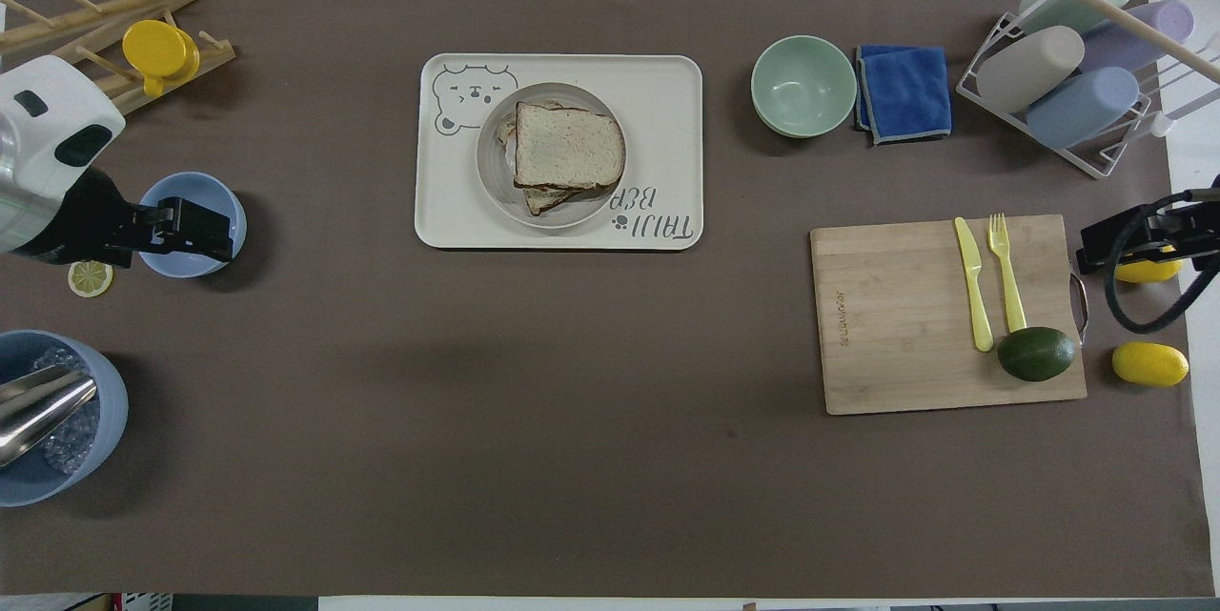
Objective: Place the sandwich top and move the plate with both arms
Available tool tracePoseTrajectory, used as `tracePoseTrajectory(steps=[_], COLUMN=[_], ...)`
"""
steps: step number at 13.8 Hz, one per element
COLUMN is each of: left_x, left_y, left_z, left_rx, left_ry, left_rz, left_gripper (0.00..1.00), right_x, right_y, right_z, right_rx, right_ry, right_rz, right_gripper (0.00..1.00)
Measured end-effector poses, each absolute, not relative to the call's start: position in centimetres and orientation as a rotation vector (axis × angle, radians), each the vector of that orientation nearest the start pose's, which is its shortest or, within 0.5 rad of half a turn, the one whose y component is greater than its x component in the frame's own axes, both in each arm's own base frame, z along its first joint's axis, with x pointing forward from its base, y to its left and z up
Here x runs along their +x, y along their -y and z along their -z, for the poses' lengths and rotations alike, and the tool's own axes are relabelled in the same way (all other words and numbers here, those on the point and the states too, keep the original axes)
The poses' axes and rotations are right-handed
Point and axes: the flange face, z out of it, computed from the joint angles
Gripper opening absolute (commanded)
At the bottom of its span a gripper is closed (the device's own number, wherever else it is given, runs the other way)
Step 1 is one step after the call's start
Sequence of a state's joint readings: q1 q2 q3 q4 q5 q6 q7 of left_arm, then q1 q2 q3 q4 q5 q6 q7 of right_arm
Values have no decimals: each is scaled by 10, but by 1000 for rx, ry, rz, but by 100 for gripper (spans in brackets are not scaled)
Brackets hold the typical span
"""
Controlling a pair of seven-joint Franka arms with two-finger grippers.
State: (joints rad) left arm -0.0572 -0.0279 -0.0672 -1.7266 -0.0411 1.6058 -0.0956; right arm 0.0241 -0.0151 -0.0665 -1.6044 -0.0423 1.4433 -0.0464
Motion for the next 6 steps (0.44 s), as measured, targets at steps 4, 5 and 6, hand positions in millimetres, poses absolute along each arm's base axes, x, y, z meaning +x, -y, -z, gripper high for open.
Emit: tracePoseTrajectory(steps=[4,5,6], left_x=[538,538,538], left_y=[71,71,71], left_z=[-571,-573,-574], left_rx=[-3166,-3167,-3167], left_ry=[-36,-35,-35], left_rz=[-150,-145,-142], left_gripper=[100,100,100], right_x=[534,534,534], right_y=[28,28,28], right_z=[-607,-607,-607], right_rx=[-3168,-3168,-3168], right_ry=[3,3,3], right_rz=[-234,-234,-234], right_gripper=[100,100,100])
